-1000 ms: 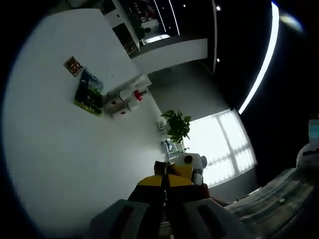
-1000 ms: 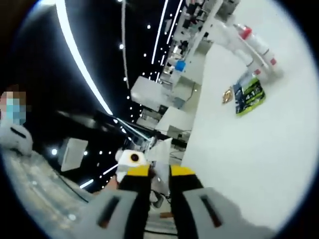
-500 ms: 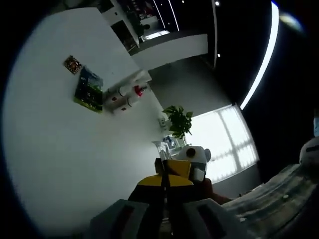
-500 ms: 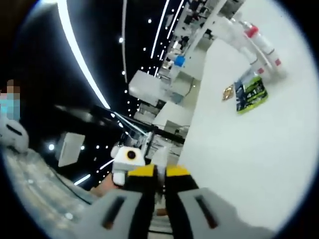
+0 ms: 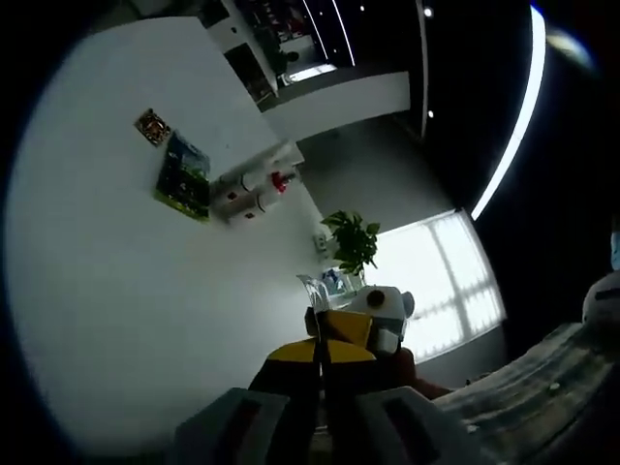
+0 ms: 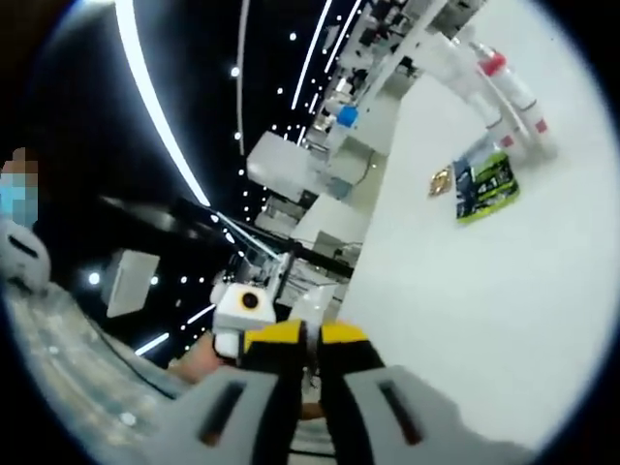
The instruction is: Arrange the skincare products in the storage area until every visible bottle or jar stands upright without overlapping.
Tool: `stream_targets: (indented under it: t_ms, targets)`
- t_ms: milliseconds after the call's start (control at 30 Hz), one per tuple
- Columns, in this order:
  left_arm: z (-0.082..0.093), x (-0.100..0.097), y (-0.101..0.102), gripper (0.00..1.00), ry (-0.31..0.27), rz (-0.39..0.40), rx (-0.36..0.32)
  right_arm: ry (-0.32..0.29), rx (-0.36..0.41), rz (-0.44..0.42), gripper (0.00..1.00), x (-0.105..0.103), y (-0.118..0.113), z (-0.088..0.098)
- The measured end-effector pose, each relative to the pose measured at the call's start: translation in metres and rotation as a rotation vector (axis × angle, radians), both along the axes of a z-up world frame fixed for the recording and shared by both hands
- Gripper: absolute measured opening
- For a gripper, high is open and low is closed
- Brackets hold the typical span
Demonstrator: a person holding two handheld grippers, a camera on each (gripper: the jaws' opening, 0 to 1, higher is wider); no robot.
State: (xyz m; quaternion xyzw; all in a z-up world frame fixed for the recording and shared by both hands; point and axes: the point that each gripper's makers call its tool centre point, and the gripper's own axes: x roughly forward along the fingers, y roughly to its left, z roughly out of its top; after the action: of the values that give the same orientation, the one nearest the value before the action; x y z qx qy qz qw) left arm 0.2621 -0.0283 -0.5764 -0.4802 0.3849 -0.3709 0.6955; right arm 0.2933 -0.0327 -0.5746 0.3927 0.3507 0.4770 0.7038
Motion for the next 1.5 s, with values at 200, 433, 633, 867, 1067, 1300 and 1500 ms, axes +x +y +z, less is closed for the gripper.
stream_targets:
  t_ms: [200,433,633,867,1067,1300,1500]
  targets:
    - [0.001,0.004,0.001,0.0,0.011,0.01,-0.015,-0.01,-0.007,0.009,0.03,0.003,-0.001,0.001]
    - [0.003,0.008,0.002,0.0,0.007,0.01,-0.02,-0.007,-0.003,0.015,0.03,0.006,-0.001,0.001]
    - [0.003,0.01,0.004,0.0,0.01,0.013,-0.026,-0.014,-0.01,0.013,0.03,0.009,-0.002,0.001]
    - [0.003,0.015,0.004,0.0,0.006,0.029,-0.026,-0.018,-0.012,0.012,0.02,0.012,-0.004,0.002]
    - [0.003,0.017,0.011,0.0,0.018,0.067,-0.053,-0.002,-0.005,-0.006,0.0,0.016,-0.016,0.0]
    - [0.009,0.017,0.012,0.01,0.017,0.078,-0.085,0.052,0.097,-0.008,0.0,0.014,-0.011,0.013]
    - [0.018,0.019,0.013,0.01,0.03,0.117,-0.167,0.051,0.133,0.021,0.01,0.005,-0.003,0.02]
